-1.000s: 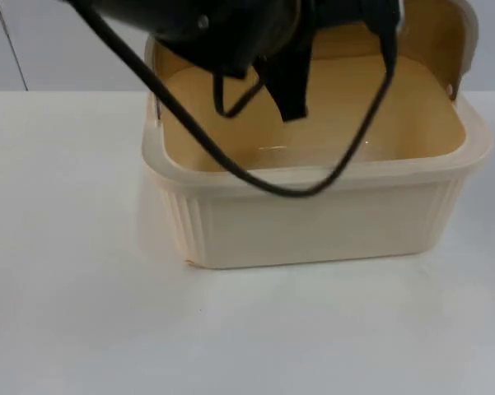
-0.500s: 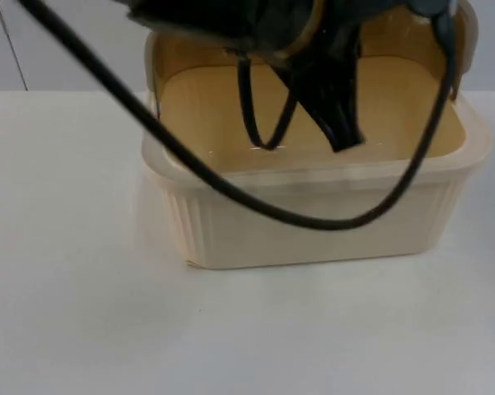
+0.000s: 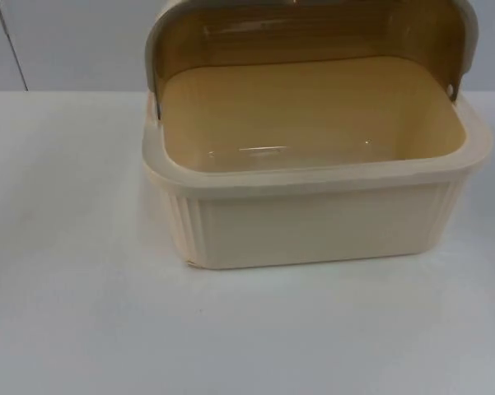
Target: Open the box lid with the left hand, place the block into the box with the right hand, then close the box lid with the left hand.
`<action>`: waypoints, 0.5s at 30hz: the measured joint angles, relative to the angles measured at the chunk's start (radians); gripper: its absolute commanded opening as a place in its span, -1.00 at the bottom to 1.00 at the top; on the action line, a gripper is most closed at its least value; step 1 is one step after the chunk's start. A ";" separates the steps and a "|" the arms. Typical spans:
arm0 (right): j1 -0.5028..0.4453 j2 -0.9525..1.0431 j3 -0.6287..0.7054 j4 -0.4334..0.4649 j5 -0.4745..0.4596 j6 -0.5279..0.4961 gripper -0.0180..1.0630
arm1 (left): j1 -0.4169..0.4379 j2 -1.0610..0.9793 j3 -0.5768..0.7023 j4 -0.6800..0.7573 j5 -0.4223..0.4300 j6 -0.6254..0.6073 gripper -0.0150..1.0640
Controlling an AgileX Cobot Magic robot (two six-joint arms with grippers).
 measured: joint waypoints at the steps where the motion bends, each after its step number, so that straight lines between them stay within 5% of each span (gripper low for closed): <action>1: 0.000 0.000 0.000 0.000 0.000 0.000 0.96 | 0.056 -0.024 0.008 -0.013 0.011 -0.029 -0.98; 7: 0.000 0.000 0.000 0.000 0.000 0.001 0.96 | 0.207 -0.067 0.058 -0.122 0.167 -0.046 -0.98; 11: 0.000 0.000 0.000 0.000 -0.002 0.004 0.96 | 0.221 -0.069 0.063 -0.373 0.364 0.255 -0.98; 15: 0.000 0.000 0.000 0.000 -0.005 0.004 0.96 | 0.221 -0.078 0.066 -0.541 0.400 0.415 -0.98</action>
